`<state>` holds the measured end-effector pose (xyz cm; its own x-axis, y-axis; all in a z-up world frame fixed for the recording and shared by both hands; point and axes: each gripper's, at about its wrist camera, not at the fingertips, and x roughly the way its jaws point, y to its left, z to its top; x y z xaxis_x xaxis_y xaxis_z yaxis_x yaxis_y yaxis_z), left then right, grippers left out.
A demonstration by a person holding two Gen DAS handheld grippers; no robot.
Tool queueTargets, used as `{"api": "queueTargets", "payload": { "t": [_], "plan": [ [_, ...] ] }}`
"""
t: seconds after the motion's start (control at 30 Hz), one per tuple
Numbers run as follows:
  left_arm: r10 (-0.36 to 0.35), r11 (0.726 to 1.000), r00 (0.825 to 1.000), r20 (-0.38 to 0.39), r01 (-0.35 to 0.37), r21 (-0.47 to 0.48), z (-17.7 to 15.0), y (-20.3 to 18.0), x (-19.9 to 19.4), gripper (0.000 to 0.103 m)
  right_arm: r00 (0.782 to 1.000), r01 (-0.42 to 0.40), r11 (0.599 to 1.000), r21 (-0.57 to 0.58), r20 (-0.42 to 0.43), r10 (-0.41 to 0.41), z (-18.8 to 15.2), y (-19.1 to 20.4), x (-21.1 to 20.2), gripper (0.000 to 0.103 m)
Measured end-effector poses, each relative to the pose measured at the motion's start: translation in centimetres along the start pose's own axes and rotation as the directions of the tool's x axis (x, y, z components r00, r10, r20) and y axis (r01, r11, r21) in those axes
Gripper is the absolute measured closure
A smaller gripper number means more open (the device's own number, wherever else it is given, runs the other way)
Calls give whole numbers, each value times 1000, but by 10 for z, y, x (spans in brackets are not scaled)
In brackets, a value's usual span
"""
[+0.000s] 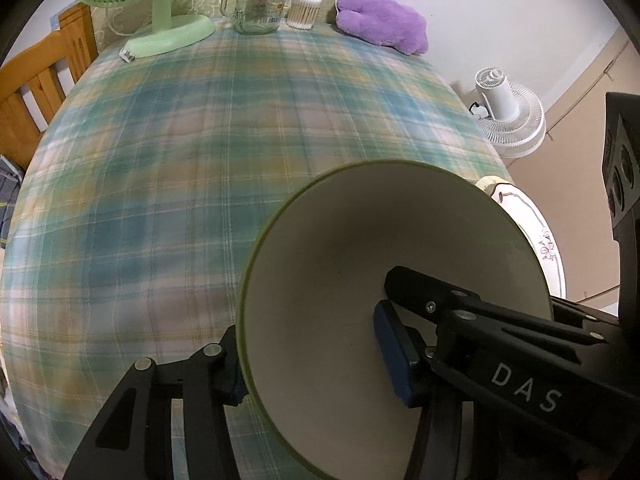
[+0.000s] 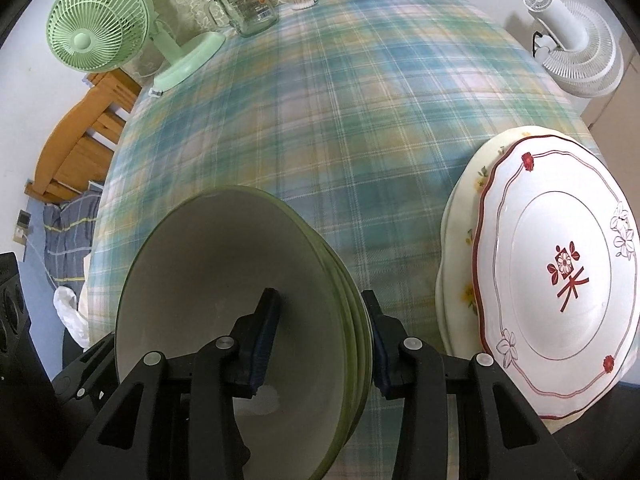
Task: Organize plates and bowls
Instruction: 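Lift the nested bowls with both grippers and carry them over the plates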
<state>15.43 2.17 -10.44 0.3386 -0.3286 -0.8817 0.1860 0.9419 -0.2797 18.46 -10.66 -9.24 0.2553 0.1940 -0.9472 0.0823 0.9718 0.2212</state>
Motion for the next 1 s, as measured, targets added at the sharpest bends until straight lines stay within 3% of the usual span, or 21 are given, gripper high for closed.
{"api": "queueTargets", "payload": {
  "t": [0.27,0.53,1.0],
  "plan": [
    [-33,999,999,-16,33,15,-4,2,-7,50,1000,22,1000,16,-7,-22,-5,4,-5,60],
    [-58,997,998,12,57,54,-3,-6,-31,51,998,44,998,44,47,-46,-12,11,-32,60],
    [-33,997,996,85,26,78,8,-46,-51,51,991,14,999,33,129,-18,-7,-9,-73,60]
  ]
}}
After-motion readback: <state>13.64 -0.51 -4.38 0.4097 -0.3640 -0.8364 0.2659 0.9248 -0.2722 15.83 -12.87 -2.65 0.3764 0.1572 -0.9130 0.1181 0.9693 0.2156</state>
